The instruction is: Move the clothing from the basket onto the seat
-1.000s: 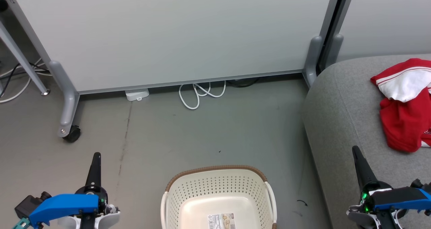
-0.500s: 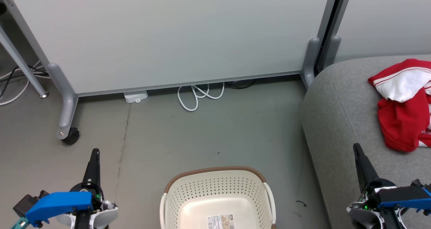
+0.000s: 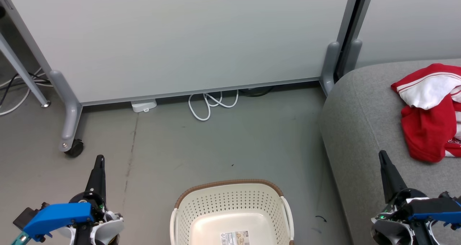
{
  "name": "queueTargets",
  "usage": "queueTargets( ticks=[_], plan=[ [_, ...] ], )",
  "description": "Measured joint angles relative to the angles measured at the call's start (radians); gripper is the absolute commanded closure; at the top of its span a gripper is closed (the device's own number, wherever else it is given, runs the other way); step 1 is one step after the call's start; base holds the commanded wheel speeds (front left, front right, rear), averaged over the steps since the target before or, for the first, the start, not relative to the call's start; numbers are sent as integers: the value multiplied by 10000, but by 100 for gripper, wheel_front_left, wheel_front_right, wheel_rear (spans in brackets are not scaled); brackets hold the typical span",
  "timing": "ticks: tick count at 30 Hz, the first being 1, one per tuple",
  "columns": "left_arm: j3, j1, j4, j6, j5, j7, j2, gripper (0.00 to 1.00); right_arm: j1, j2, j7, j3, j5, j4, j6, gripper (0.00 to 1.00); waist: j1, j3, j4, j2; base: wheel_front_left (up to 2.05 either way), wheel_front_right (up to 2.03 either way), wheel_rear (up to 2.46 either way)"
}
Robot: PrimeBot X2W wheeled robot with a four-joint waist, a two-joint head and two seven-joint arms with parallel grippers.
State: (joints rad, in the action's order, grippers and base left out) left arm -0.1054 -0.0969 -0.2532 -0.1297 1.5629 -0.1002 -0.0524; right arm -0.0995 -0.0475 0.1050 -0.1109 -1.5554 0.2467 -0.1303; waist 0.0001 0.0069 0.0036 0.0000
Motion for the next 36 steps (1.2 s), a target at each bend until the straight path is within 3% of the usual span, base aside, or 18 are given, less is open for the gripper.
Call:
queueTargets(
  ticks=[9,36],
  plan=[
    [-79,-62,69,0,489,-130,10,100,-17,-2,82,-23,-560,-4,0,100,0,-39,-36,0,0,0,0],
    [-84,-70,73,0,489,-138,13,100,-40,-2,82,-27,-562,-4,0,100,-1,-38,-36,0,0,0,0]
  ],
)
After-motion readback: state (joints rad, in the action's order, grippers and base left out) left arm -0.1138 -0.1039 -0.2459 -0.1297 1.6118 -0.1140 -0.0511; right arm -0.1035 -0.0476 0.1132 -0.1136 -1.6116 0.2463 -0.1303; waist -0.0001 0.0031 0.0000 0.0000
